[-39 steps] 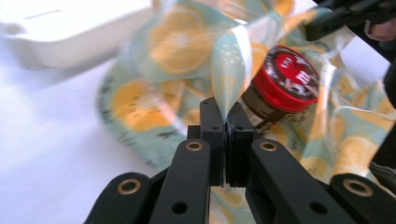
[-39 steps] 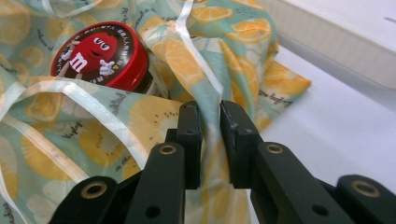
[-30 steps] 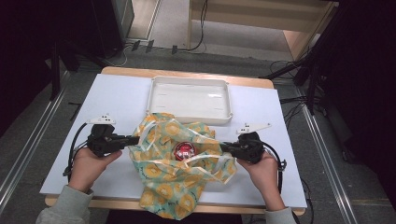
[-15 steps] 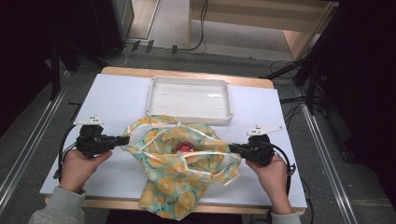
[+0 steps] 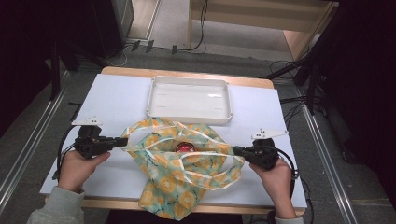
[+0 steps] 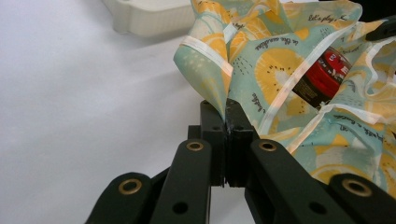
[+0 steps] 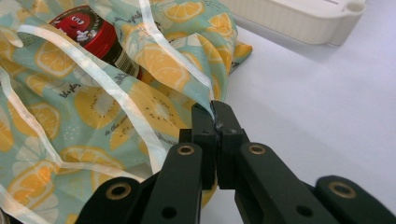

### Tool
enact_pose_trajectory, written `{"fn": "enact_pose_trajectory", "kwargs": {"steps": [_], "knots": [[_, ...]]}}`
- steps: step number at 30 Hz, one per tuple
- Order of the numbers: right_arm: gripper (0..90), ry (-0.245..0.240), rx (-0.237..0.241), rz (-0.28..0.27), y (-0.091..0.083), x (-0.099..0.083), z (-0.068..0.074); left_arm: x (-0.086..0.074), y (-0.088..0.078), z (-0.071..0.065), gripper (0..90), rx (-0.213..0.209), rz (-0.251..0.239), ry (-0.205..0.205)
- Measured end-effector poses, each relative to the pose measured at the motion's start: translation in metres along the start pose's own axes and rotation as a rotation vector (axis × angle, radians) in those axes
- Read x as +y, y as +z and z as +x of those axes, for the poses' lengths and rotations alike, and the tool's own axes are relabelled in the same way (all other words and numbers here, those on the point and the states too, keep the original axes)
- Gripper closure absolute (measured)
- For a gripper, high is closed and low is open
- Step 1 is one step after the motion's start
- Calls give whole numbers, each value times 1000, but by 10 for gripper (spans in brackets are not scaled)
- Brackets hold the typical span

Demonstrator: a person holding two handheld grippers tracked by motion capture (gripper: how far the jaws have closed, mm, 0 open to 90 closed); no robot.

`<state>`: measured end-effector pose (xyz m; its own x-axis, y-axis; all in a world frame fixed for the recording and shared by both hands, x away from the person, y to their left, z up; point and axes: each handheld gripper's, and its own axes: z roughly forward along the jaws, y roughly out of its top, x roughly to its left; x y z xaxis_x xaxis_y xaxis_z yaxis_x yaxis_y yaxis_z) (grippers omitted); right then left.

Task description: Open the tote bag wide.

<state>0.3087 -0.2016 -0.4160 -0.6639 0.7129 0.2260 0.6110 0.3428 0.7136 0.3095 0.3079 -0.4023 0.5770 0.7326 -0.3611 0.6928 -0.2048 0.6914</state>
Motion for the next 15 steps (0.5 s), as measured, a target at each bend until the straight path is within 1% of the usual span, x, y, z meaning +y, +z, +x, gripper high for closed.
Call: {"fn": "enact_pose_trajectory", "kwargs": {"steps": [1,2,3,6,7,10,12,15], "knots": [[900,1,0,-2,-1,-1,0,1,1,-1,900,-11,5,-6],[900,4,-2,-1,-2,-2,0,1,2,-1,900,-10,10,-4],[900,3,-3,0,-2,-2,-1,1,2,-1,900,-4,10,7],[900,8,-10,-2,-4,-4,-2,2,4,1,900,3,25,4],[900,13,-8,-4,-4,-5,-2,2,5,1,900,-2,28,-1],[900,21,-5,1,-6,-7,-2,2,5,2,900,20,35,0],[900,26,-3,7,-6,-9,-2,1,6,4,900,24,45,-6],[900,21,-7,6,-6,-10,-1,1,7,3,900,26,47,4]]}}
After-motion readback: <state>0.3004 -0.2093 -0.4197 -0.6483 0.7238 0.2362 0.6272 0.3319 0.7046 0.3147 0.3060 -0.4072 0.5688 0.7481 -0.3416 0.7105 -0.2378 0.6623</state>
